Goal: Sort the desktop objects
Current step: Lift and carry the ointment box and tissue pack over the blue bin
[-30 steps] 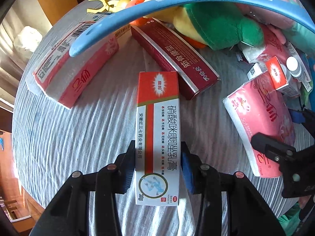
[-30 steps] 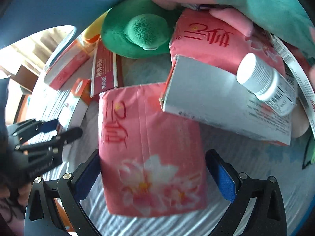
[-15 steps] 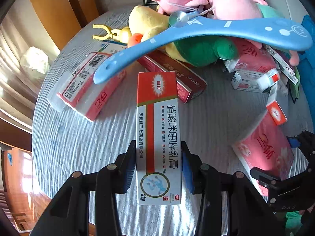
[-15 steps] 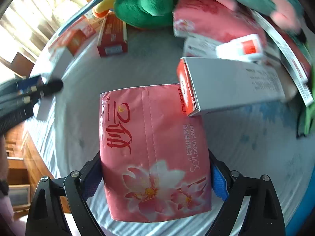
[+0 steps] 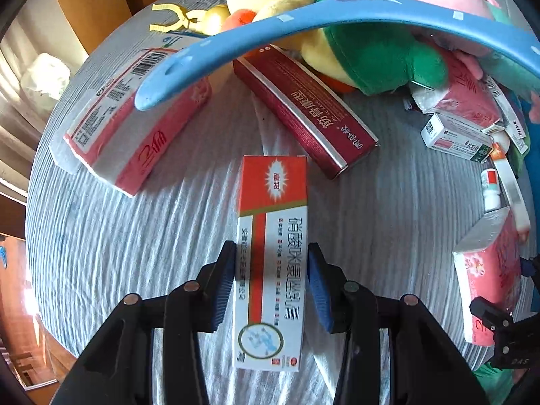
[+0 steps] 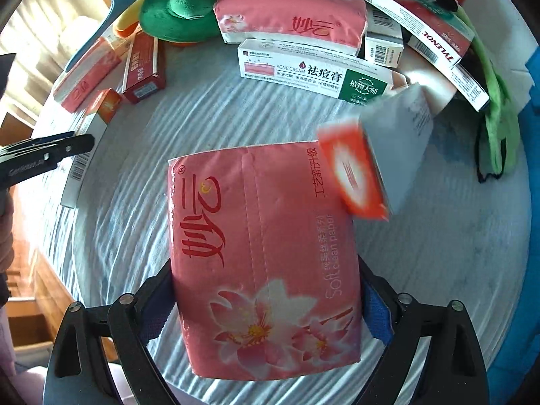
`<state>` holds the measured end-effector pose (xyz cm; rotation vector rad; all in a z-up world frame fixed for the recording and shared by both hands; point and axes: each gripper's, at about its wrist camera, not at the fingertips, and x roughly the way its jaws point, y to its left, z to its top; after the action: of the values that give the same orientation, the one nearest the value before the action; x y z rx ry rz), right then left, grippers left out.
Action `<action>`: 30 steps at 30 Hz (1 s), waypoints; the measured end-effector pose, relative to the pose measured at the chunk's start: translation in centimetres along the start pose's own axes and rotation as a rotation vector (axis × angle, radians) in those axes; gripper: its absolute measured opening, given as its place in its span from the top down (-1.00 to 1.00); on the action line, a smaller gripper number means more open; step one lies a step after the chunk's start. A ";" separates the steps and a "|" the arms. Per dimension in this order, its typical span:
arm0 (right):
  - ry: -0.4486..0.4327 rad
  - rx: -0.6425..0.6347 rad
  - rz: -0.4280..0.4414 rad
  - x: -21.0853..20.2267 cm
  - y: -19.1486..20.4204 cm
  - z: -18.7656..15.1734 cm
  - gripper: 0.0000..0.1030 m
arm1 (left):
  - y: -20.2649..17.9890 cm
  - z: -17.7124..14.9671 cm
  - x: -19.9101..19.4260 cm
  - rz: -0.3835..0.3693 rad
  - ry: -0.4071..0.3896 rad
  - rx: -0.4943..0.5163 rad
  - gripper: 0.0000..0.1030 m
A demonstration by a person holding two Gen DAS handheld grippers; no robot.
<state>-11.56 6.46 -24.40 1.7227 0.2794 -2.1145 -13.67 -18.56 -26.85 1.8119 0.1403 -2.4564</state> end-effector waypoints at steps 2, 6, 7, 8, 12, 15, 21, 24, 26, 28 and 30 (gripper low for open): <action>-0.002 0.003 -0.005 -0.1 0.1 0.1 -0.83 | -0.6 -0.1 0.1 0.000 -0.005 0.007 0.20; -0.017 0.011 -0.010 -0.6 0.3 0.4 -0.87 | -1.2 -0.6 -1.1 0.023 -0.030 0.049 0.21; -0.021 0.009 -0.013 -0.7 0.4 0.5 -0.87 | -1.4 -0.8 -1.6 0.026 -0.036 0.061 0.21; -0.025 0.003 -0.022 -0.8 0.6 0.6 -0.84 | -1.5 -0.9 -2.0 0.025 -0.040 0.070 0.21; -0.043 -0.005 -0.041 -1.7 1.2 0.8 -0.79 | -2.6 -1.3 -4.1 0.008 -0.082 0.129 0.21; -0.078 0.016 -0.028 -3.3 1.4 0.9 -0.79 | -3.4 -1.3 -6.3 -0.020 -0.138 0.175 0.21; -0.205 0.078 -0.065 -9.2 0.8 0.2 -0.79 | -7.0 -0.6 -9.2 -0.094 -0.258 0.296 0.21; -0.283 0.114 -0.115 -11.9 -2.5 -0.2 -0.79 | -8.7 0.2 -12.2 -0.132 -0.317 0.357 0.21; -0.349 0.148 -0.159 -14.5 -3.0 0.1 -0.79 | -10.0 0.4 -13.6 -0.163 -0.355 0.399 0.21; -0.407 0.179 -0.196 -16.1 -2.7 0.4 -0.79 | -11.3 0.7 -15.0 -0.206 -0.403 0.439 0.21; -0.469 0.211 -0.235 -18.3 -3.1 -0.2 -0.79 | -12.6 0.7 -16.2 -0.236 -0.449 0.469 0.21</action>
<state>-9.74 12.57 -7.00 1.2867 0.1291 -2.7265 -11.15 -5.93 -10.91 1.3708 -0.2936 -3.2074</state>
